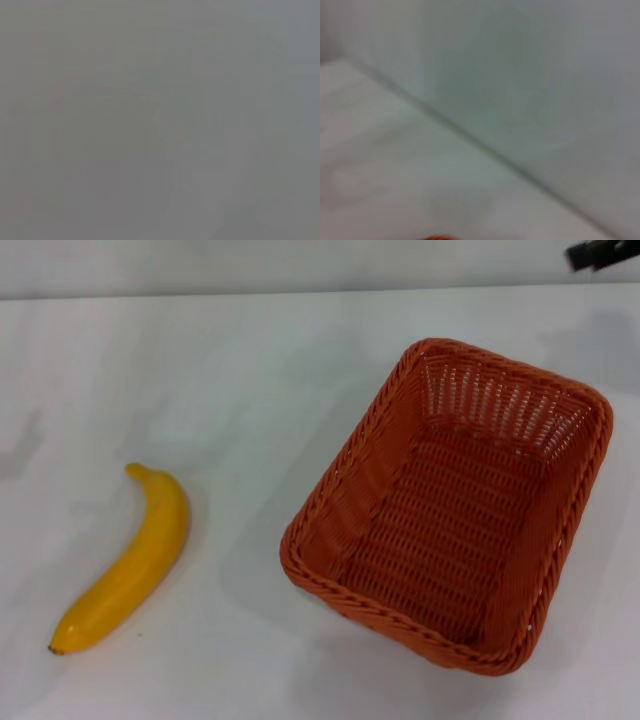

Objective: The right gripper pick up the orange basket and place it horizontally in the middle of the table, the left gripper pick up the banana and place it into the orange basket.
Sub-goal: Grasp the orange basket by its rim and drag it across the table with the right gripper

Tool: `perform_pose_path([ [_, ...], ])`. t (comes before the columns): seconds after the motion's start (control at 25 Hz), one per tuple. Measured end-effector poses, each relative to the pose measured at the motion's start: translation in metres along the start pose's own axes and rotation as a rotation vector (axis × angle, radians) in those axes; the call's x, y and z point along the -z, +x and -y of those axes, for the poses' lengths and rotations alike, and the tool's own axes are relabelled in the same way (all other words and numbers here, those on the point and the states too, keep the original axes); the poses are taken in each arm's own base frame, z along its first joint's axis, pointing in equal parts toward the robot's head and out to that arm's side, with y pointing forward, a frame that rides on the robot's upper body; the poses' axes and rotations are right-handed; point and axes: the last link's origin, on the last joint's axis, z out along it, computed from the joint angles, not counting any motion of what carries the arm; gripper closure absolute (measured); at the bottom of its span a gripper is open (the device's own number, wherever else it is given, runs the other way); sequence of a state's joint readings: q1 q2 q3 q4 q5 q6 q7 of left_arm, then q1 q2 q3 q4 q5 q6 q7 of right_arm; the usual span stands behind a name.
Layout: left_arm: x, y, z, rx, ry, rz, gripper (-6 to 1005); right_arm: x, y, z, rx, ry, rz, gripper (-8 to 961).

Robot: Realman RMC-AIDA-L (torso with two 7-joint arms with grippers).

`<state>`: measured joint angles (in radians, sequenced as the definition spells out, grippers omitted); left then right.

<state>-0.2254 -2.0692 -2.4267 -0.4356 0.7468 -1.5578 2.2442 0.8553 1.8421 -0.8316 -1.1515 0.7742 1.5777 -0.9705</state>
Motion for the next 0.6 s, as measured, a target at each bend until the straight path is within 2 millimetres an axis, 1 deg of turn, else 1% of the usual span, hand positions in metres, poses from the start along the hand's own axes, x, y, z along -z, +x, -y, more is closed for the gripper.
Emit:
perform_pose_path([
  [0.12, 0.0, 0.0, 0.0, -0.001, -0.002, 0.004, 112, -0.016, -0.014, -0.011, 0.038, -0.024, -0.117, 201],
  [0.36, -0.001, -0.002, -0.002, 0.0, -0.017, 0.017, 112, -0.051, -0.027, -0.029, 0.131, -0.015, -0.285, 203],
  [0.48, 0.0, -0.004, -0.004, 0.001, -0.026, 0.03, 112, -0.064, -0.028, -0.033, 0.147, 0.002, -0.339, 204],
  [0.6, 0.001, -0.007, -0.006, 0.006, -0.033, 0.043, 112, -0.076, -0.021, -0.033, 0.146, 0.014, -0.397, 205],
])
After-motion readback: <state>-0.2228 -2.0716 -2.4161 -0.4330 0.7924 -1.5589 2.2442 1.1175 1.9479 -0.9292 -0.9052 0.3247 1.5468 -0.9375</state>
